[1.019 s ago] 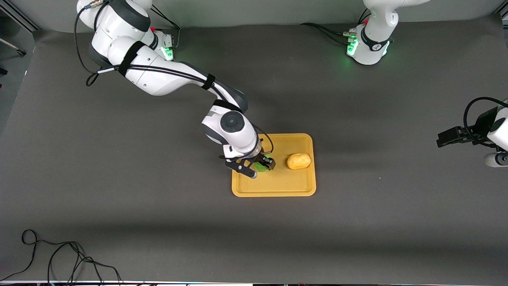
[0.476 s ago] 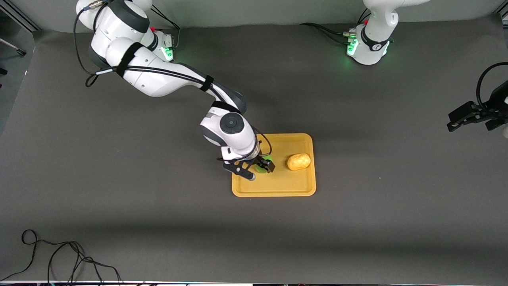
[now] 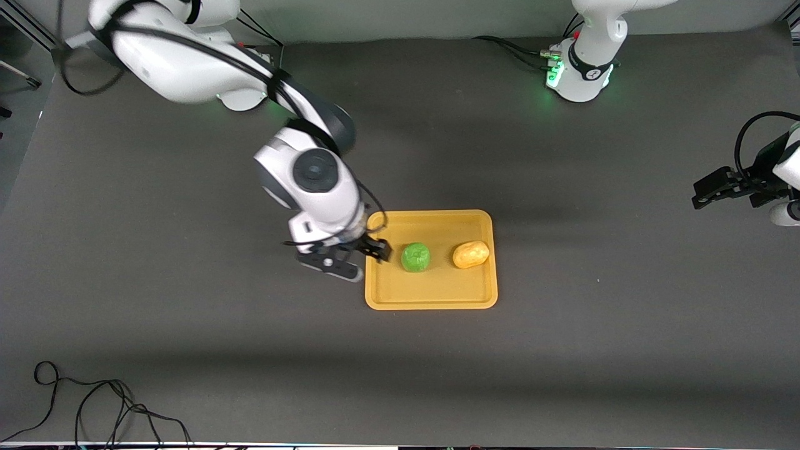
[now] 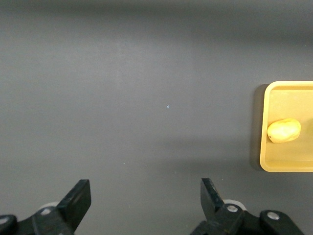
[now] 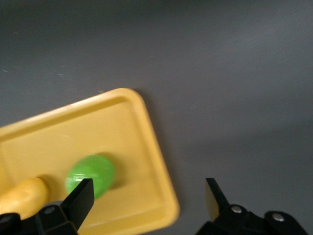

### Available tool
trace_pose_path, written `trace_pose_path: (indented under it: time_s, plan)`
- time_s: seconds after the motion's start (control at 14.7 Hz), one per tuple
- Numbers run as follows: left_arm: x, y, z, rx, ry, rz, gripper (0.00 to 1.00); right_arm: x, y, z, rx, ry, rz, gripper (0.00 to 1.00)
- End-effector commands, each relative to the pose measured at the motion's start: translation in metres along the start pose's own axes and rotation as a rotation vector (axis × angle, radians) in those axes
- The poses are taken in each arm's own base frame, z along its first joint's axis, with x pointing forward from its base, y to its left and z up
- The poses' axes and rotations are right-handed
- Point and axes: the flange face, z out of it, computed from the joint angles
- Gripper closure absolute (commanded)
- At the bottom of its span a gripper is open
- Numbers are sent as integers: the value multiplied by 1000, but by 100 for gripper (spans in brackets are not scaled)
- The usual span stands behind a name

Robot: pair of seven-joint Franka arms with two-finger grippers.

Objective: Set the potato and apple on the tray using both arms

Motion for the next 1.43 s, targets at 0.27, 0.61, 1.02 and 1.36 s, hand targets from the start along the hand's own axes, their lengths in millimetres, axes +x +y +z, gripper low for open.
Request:
trace_pose_path:
  time_s: [0.27,0.61,1.02,1.36]
  plan:
    - [-5,1,0,5,5,19,0,94,183,-77,-29,-50,-272,0]
    - [-6,2,6,5,-10,22,0,96,299,-133,-42,8,-338,0]
    - [-4,2,16,4,-17,23,0,87,341,-178,-26,-57,-258,0]
    - [-3,1,22,4,-27,22,0,90,321,-186,74,9,-206,0]
